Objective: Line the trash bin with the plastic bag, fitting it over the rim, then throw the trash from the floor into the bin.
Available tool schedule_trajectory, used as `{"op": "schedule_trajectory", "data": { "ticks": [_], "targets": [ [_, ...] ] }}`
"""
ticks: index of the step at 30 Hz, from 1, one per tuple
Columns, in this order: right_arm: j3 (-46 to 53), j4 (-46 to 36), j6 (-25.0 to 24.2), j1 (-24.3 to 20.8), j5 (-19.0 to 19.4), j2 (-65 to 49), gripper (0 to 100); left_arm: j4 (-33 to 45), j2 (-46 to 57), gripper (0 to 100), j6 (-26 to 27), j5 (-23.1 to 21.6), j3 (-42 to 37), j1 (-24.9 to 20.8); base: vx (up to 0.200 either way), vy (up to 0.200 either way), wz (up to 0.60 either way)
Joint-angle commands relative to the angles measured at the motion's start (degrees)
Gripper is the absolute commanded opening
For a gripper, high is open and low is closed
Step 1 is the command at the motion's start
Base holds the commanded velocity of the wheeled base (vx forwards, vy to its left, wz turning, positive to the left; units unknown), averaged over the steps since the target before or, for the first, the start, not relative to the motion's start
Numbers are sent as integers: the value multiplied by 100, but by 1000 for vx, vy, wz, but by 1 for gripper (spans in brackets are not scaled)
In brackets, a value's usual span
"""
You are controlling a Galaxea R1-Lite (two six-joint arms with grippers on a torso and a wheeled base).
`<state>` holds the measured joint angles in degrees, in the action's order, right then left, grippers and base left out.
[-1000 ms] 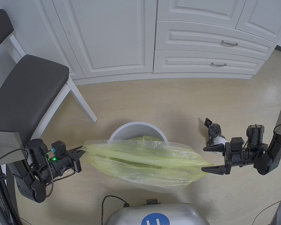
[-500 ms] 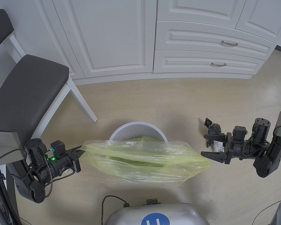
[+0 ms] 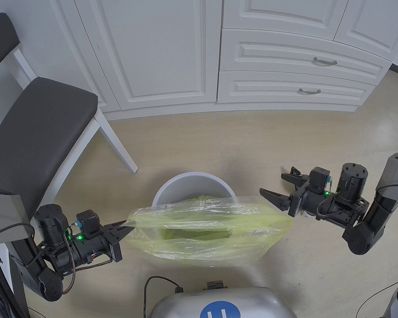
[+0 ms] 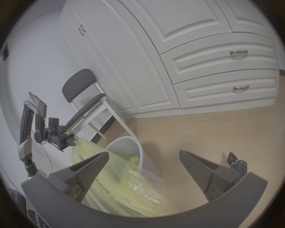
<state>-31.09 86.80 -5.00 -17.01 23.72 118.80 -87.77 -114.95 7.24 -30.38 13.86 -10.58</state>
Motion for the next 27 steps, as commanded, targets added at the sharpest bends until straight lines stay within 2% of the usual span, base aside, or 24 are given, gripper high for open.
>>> {"op": "schedule_trajectory", "data": {
  "ticks": [1, 3, 5, 6, 7, 11, 15, 24, 27],
  "targets": [
    [-1585, -2193, 623, -514, -1625, -190, 100, -3, 25, 0, 41, -495, -349, -164, 0, 0, 0],
    [-2226, -3046, 658, -760, -2768, -190, 100, -3, -81, 0, 58, -487, -340, -164, 0, 0, 0],
    [-2472, -3573, 684, -980, -3181, -269, 100, -3, -151, 0, 93, -495, -410, -181, 0, 0, 0],
    [-2472, -3573, 684, -980, -3181, -269, 100, -3, -151, 0, 93, -495, -410, -181, 0, 0, 0],
    [-2525, -3960, 772, -1261, -3163, -542, 100, -3, -353, 0, 190, -487, -419, -304, 0, 0, 0],
    [-2437, -4408, 1089, -1736, -3172, -929, 100, -12, -784, 0, 331, -487, -182, -418, 0, 0, 0],
    [-2226, -4461, 1194, -2052, -3242, -1139, 100, -12, -951, 0, 243, -487, 170, -392, 0, 0, 0],
    [-1971, -4461, 1194, -2087, -3242, -1394, 100, -29, -511, 0, -126, -478, 424, -383, 0, 0, 0],
    [-1980, -4461, 1194, -2087, -3242, -1456, 100, -29, -582, 0, -135, -469, 750, -251, 0, 0, 0]
  ]
}}
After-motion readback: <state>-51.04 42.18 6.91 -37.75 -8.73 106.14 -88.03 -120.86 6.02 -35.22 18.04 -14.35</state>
